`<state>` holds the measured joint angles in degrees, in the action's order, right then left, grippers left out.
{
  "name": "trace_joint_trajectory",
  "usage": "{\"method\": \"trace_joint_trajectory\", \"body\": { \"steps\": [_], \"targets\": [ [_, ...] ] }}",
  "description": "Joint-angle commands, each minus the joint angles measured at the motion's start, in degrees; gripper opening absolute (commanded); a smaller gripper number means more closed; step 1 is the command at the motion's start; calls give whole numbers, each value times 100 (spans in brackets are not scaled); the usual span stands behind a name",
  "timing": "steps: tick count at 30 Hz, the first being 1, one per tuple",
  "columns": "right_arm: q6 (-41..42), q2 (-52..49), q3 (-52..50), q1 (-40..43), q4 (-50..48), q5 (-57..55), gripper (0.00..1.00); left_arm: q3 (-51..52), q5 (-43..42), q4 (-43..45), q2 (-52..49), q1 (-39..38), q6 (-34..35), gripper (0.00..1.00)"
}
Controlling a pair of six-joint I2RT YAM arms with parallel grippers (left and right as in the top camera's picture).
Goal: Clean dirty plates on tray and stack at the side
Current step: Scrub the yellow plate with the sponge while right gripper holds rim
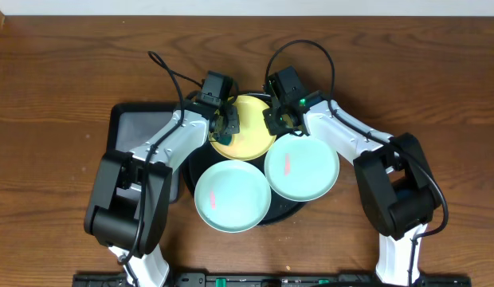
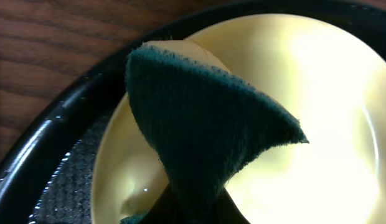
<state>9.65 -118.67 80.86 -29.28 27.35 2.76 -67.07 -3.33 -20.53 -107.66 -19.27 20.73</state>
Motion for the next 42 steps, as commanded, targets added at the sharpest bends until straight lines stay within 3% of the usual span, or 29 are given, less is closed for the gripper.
{"method": "trace_joint_trajectory", "body": {
  "steps": [1,9,19,37,42],
  "targets": [
    [17,-94,-9,-83,22,50,1,46,334,-39,-166,-35,142,8],
    [17,-94,-9,-83,22,50,1,46,229,-120,-719,-227,142,7],
    [17,-94,-9,-83,9,50,1,-4,-1451,-162,-726,-245,94,8],
    [17,-94,-9,-83,13,50,1,-79,-468,-608,1646,-219,-13,7],
    [17,-94,-9,-83,13,50,1,-76,28,-776,1860,-219,-13,8]
  ]
}}
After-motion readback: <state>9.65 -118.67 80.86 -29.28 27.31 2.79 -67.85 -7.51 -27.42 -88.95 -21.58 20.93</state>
